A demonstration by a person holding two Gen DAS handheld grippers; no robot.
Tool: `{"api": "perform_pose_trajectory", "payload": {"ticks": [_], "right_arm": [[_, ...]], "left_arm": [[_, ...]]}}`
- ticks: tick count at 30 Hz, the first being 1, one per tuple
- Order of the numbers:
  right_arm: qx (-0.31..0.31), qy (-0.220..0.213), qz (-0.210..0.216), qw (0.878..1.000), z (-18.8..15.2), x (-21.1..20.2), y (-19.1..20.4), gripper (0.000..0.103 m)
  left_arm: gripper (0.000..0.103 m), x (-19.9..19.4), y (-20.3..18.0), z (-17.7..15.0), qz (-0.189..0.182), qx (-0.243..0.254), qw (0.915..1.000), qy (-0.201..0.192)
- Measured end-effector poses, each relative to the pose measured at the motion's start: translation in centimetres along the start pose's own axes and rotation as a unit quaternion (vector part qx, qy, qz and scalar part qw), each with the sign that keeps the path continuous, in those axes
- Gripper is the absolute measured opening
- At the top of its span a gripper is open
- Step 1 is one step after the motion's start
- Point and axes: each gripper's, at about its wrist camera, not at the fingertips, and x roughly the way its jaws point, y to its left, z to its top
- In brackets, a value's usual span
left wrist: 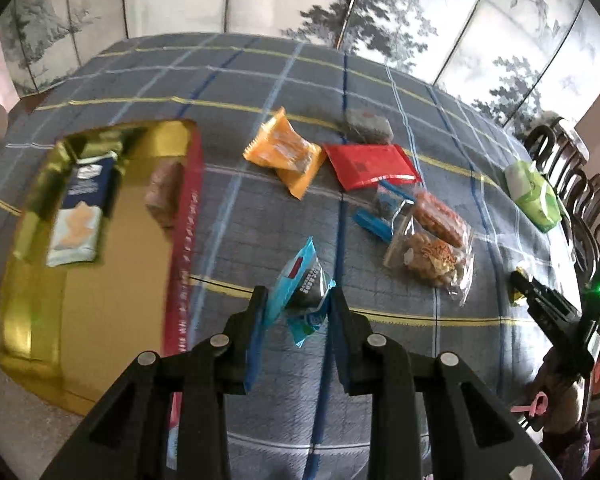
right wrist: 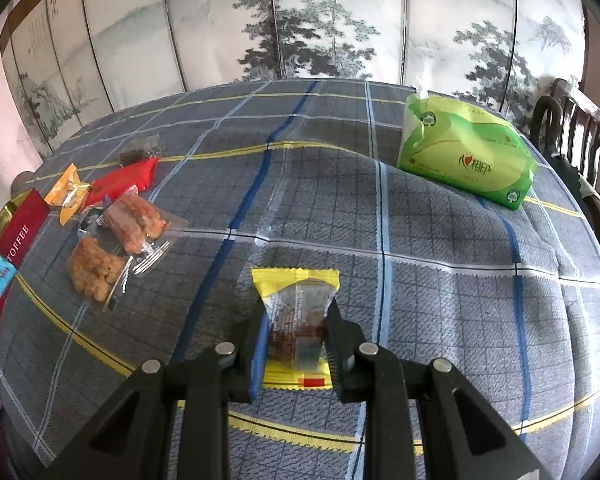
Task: Organize snacks
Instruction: 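Drop the blue candy into the gold tin with the left gripper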
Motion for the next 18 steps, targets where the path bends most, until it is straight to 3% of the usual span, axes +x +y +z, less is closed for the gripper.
{"api": "perform_pose_trajectory", "payload": {"ticks": [18], "right_arm": [[-0.020, 0.003, -0.026, 0.999, -0.1, 0.2, 1.1, 0.025]], "left_arm": [[0.026, -3.4, 6.1, 0.7, 0.070, -0.019, 0.9959, -0.054]]}}
